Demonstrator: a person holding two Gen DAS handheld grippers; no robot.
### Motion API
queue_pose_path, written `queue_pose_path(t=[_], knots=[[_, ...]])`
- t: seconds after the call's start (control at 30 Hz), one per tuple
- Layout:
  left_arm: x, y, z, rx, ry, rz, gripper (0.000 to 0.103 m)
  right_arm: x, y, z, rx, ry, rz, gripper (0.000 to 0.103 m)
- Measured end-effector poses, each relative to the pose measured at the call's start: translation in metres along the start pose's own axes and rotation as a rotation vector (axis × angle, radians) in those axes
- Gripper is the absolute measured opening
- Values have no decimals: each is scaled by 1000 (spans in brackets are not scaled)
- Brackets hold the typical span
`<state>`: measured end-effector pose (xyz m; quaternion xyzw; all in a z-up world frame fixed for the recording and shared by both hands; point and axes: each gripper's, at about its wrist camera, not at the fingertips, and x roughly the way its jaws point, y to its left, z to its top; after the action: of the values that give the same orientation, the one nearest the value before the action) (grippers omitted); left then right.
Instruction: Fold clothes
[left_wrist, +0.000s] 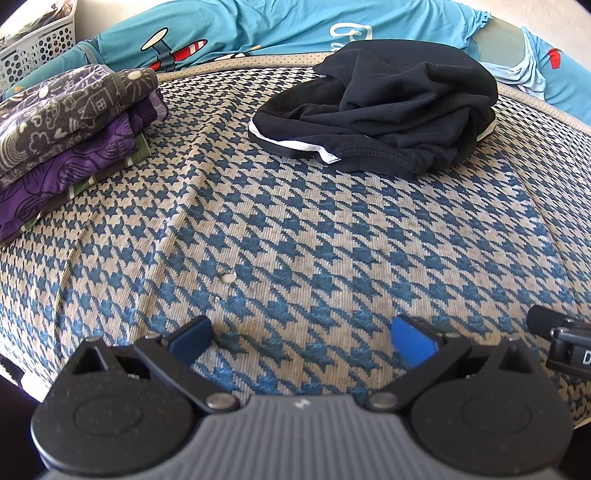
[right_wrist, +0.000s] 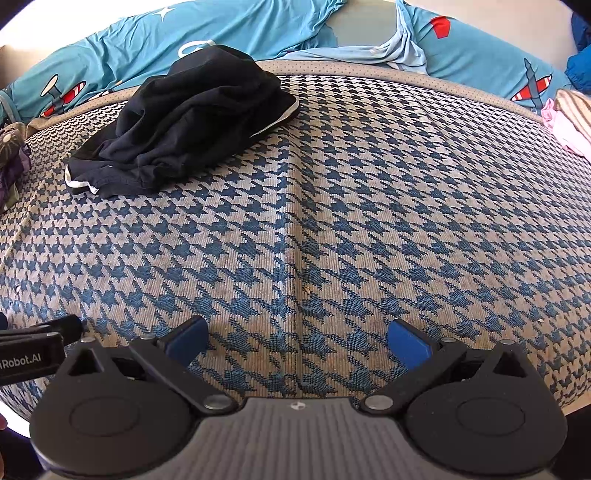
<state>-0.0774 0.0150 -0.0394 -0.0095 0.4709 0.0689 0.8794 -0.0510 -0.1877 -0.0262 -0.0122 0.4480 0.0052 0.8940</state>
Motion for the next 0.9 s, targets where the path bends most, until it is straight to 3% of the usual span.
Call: queue_pose_path(t=[0.9], knots=[[-2, 1, -2, 6, -6, 0, 103, 1, 0, 1, 0, -3, -6, 103]])
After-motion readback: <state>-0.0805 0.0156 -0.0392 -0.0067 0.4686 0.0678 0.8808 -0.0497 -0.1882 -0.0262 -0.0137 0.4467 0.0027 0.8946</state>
